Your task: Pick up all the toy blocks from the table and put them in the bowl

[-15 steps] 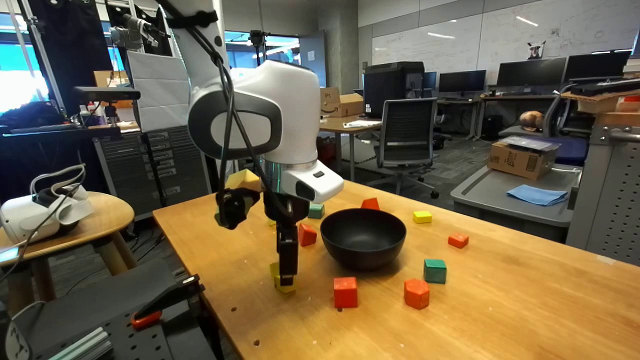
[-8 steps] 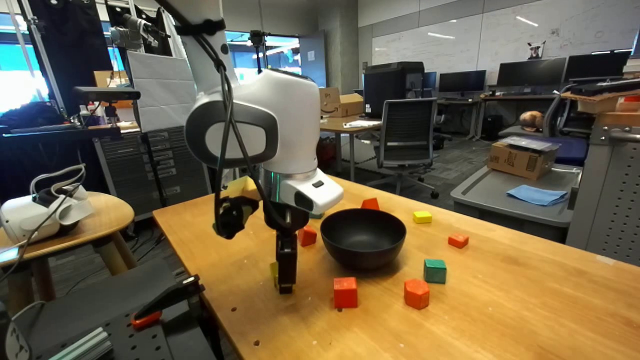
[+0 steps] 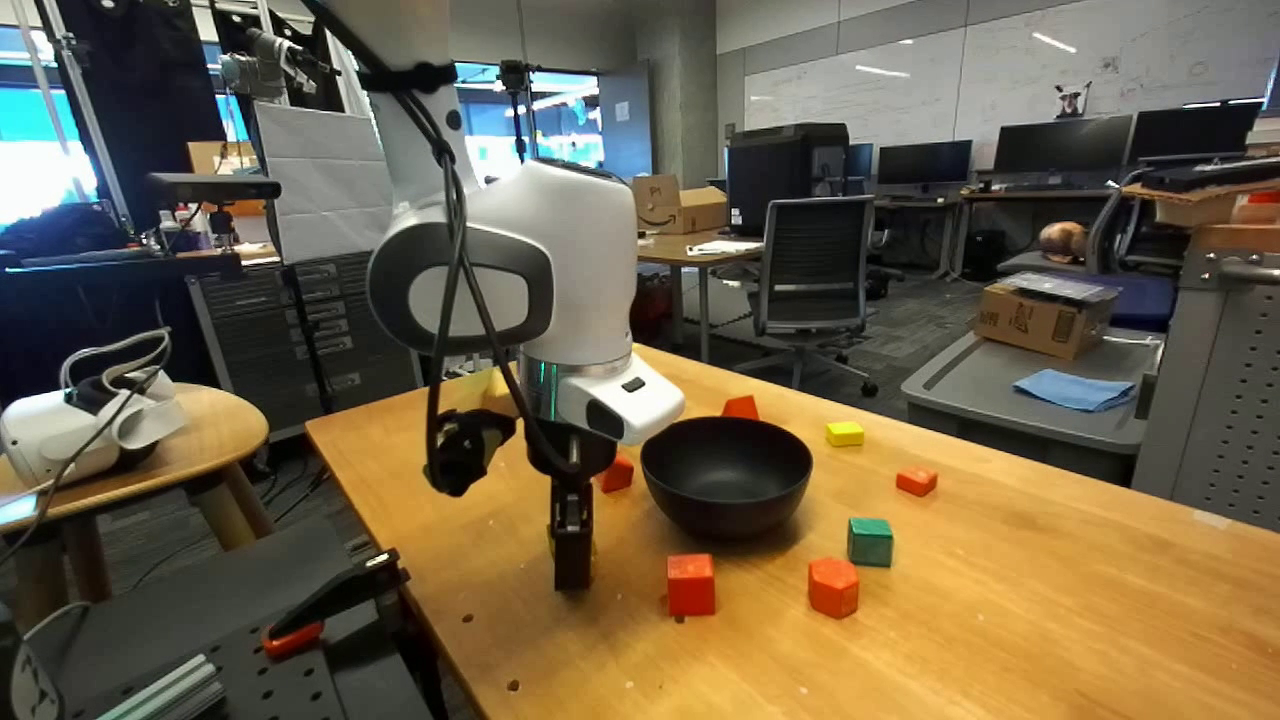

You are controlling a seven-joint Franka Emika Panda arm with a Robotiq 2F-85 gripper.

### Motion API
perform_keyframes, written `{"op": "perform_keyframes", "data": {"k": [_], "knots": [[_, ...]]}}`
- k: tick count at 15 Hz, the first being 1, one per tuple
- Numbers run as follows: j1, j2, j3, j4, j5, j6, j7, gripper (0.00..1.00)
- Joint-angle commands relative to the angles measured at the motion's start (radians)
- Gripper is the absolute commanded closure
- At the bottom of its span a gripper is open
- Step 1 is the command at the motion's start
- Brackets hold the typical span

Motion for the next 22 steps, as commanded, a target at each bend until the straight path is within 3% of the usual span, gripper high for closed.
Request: {"op": "perform_keyframes", "data": {"k": [1,3,5,6,8,10,11,14,16,18,21,22], "knots": [[0.055,-0.029,-0.050,0.002,-0.020,0.004,0.007,0.66],[0.131,-0.054,-0.128,0.008,-0.065,-0.002,0.037,0.66],[0.238,-0.140,-0.241,-0.055,-0.172,0.036,0.120,0.66],[0.309,-0.137,-0.324,-0.028,-0.233,0.054,0.162,0.66],[0.432,-0.139,-0.488,0.009,-0.398,0.076,0.276,0.66],[0.541,-0.204,-0.645,-0.040,-0.571,0.102,0.389,0.66],[0.584,-0.189,-0.714,0.009,-0.656,0.080,0.449,0.66],[0.664,-0.217,-0.850,0.060,-0.882,0.000,0.610,0.66],[0.684,-0.257,-0.881,0.089,-0.984,-0.057,0.692,0.66],[0.684,-0.292,-0.861,0.117,-0.997,-0.108,0.716,0.66],[0.693,-0.300,-0.816,0.162,-0.844,-0.193,0.631,0.66],[0.521,-0.283,-0.631,0.182,-0.770,-0.214,0.594,0.66]]}}
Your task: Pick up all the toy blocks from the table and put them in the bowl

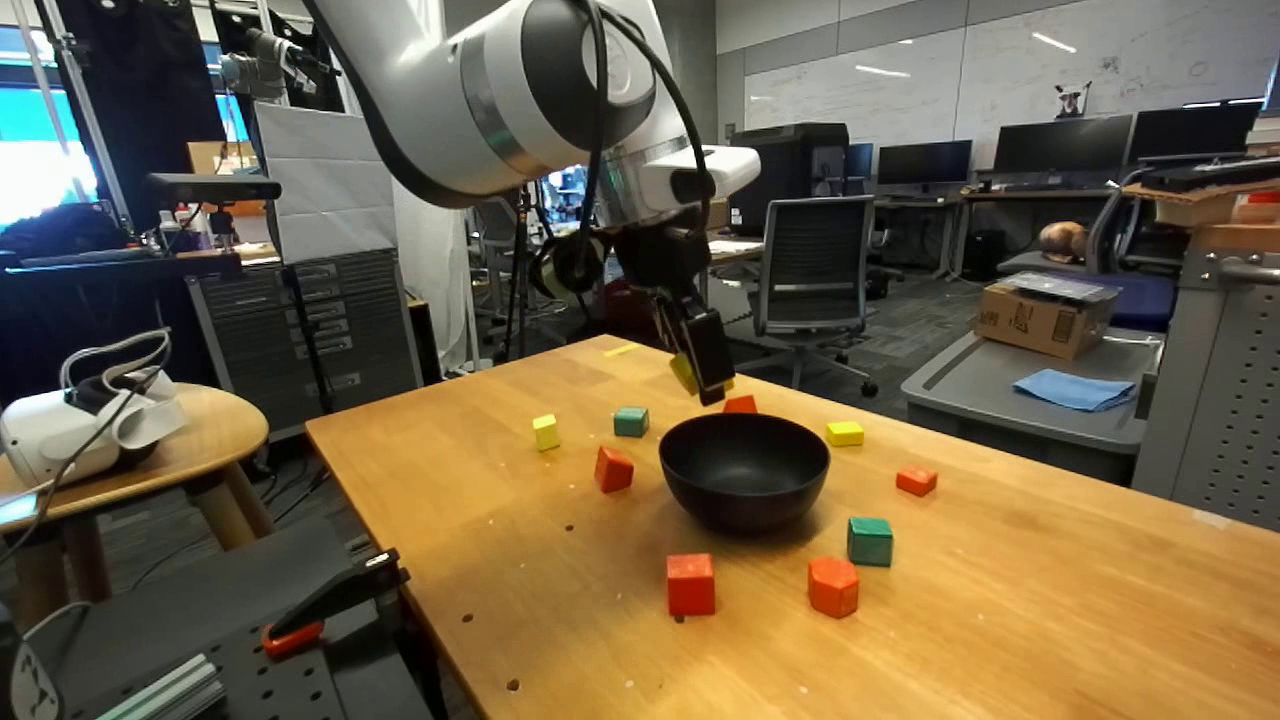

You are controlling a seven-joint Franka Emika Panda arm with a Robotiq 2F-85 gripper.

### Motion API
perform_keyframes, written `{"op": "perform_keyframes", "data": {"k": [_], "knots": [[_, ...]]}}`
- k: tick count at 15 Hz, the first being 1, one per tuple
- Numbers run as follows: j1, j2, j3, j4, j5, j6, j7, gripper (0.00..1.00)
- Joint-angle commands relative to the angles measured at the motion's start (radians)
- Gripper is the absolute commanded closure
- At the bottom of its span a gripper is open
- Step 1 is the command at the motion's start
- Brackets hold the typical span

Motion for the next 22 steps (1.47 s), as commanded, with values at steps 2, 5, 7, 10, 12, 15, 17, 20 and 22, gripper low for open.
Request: {"op": "perform_keyframes", "data": {"k": [2,5,7,10,12,15,17,20,22], "knots": [[-0.254,0.045,0.326,0.096,0.279,-0.124,-0.135,0.66],[-0.394,0.129,0.475,0.173,0.388,-0.175,-0.188,0.66],[-0.450,0.180,0.520,0.216,0.398,-0.193,-0.186,0.66],[-0.494,0.247,0.538,0.268,0.375,-0.207,-0.168,0.66],[-0.511,0.286,0.541,0.300,0.383,-0.219,-0.171,0.66],[-0.532,0.321,0.551,0.331,0.408,-0.239,-0.187,0.15],[-0.540,0.323,0.559,0.335,0.429,-0.259,-0.197,0.12],[-0.549,0.300,0.565,0.323,0.449,-0.312,-0.213,0.00],[-0.537,0.256,0.546,0.297,0.411,-0.381,-0.191,0.00]]}}
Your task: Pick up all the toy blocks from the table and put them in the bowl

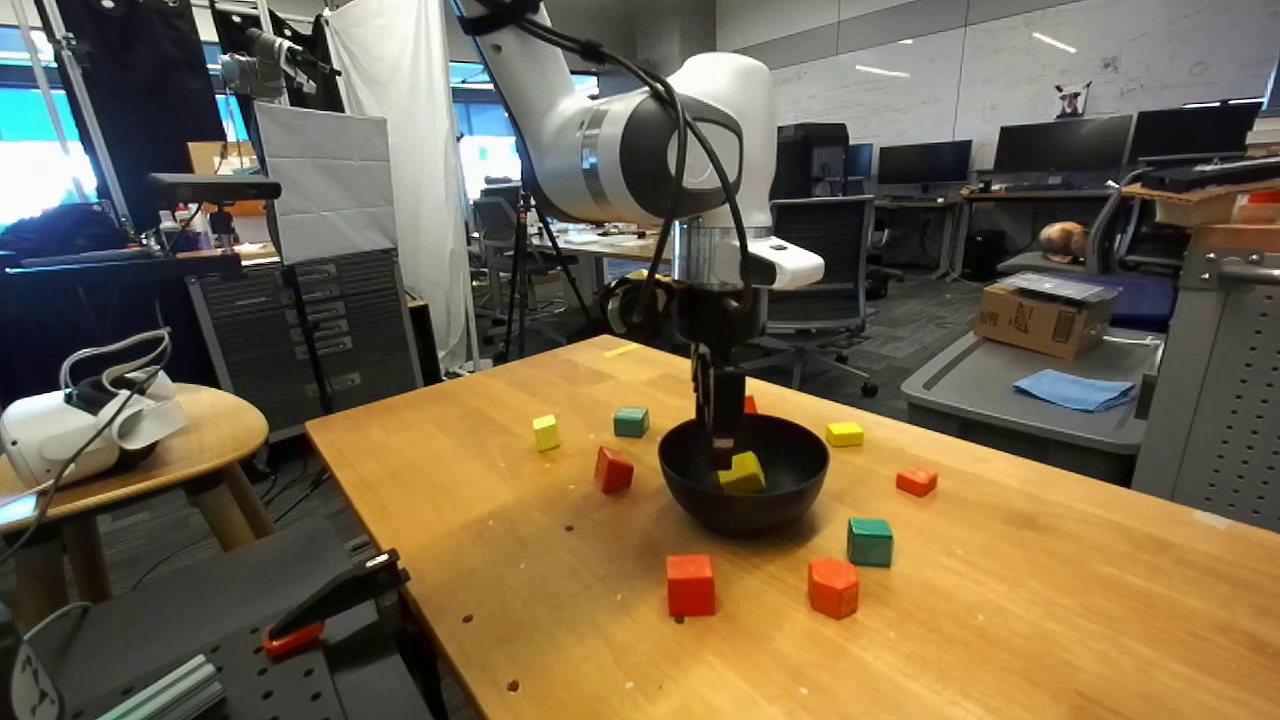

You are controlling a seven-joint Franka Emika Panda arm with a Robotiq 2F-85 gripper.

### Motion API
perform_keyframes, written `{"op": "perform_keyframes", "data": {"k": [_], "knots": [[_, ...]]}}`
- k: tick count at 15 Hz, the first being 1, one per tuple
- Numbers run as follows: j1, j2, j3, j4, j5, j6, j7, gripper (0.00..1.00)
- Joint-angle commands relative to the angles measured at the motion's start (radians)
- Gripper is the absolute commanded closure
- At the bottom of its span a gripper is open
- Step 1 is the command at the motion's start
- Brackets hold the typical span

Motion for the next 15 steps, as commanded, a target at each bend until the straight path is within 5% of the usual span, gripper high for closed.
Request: {"op": "perform_keyframes", "data": {"k": [1,8,9,11,15], "knots": [[-0.008,-0.088,-0.006,-0.033,-0.027,-0.120,0.003,0.00],[-0.062,-0.407,-0.010,-0.233,-0.198,-0.371,0.038,0.00],[-0.065,-0.276,0.014,-0.140,-0.158,-0.330,0.034,0.00],[-0.088,-0.353,0.019,-0.195,-0.174,-0.357,0.031,0.00],[-0.121,-0.271,0.011,-0.209,0.014,-0.218,-0.051,0.00]]}}
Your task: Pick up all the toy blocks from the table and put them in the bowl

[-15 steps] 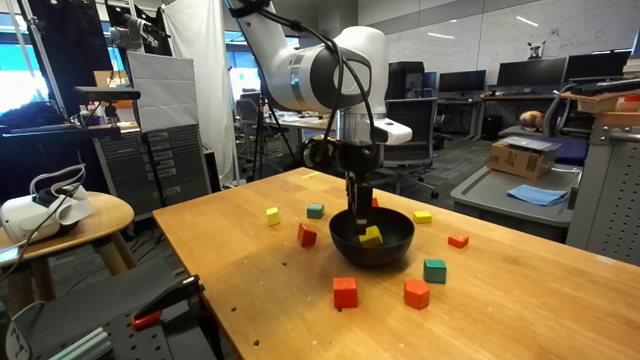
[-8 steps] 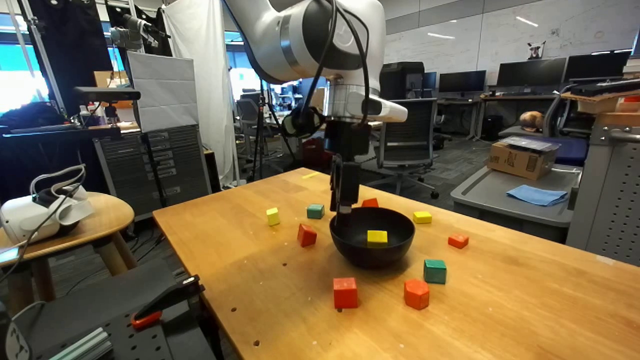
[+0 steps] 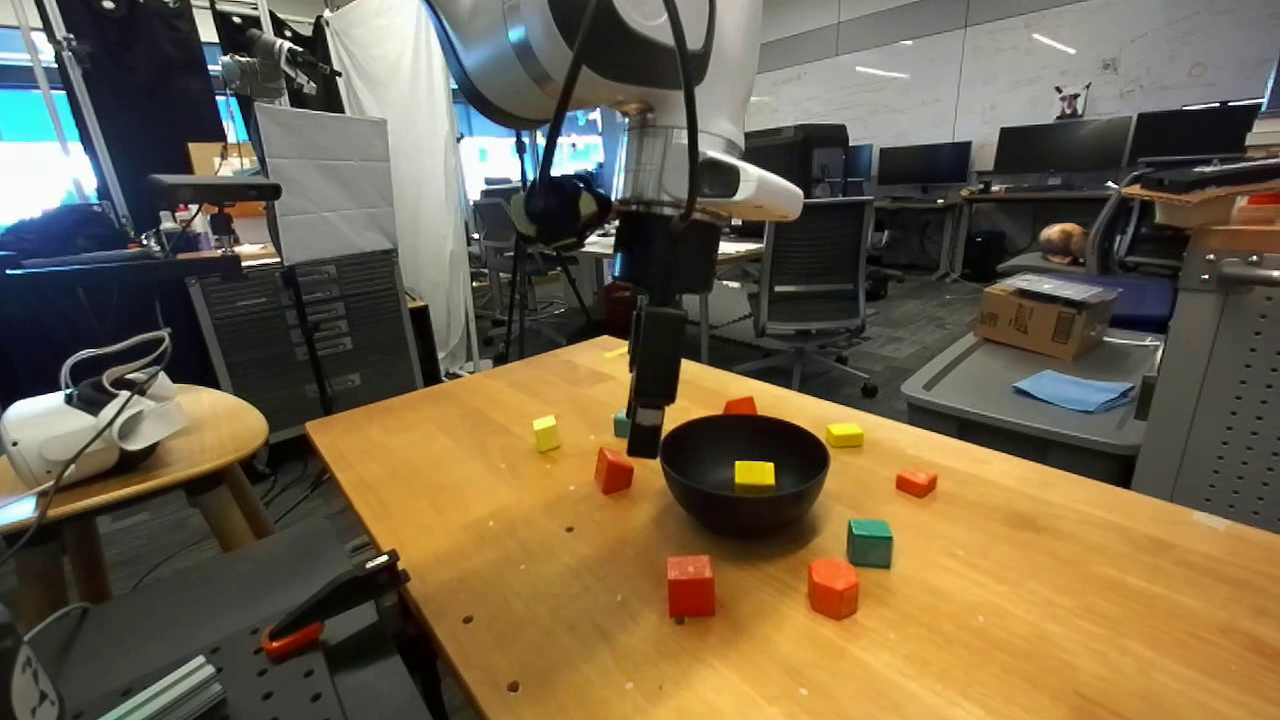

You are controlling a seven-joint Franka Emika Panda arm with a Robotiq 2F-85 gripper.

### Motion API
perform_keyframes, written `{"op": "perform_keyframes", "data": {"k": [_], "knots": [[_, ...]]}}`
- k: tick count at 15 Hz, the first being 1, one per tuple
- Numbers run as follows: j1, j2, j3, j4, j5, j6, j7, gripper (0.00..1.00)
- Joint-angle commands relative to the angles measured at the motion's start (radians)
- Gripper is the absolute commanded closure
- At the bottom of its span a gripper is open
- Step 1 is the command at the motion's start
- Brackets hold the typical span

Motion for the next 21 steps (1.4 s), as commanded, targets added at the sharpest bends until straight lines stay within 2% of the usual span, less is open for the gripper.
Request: {"op": "perform_keyframes", "data": {"k": [1,6,9,10,11,13,15,18,19,21], "knots": [[-0.050,0.101,0.011,0.004,0.134,0.152,-0.053,0.00],[-0.103,0.200,-0.010,-0.006,0.243,0.348,-0.112,0.00],[-0.136,0.224,-0.013,-0.017,0.318,0.411,-0.174,0.02],[-0.145,0.231,-0.011,-0.023,0.344,0.425,-0.199,0.14],[-0.153,0.239,-0.008,-0.027,0.367,0.435,-0.220,0.16],[-0.164,0.248,-0.001,-0.040,0.409,0.444,-0.264,0.29],[-0.172,0.256,0.005,-0.049,0.448,0.446,-0.303,0.34],[-0.162,0.281,-0.001,-0.053,0.448,0.463,-0.314,0.24],[-0.159,0.290,-0.002,-0.053,0.442,0.469,-0.311,0.11],[-0.158,0.306,0.002,-0.049,0.443,0.475,-0.311,0.01]]}}
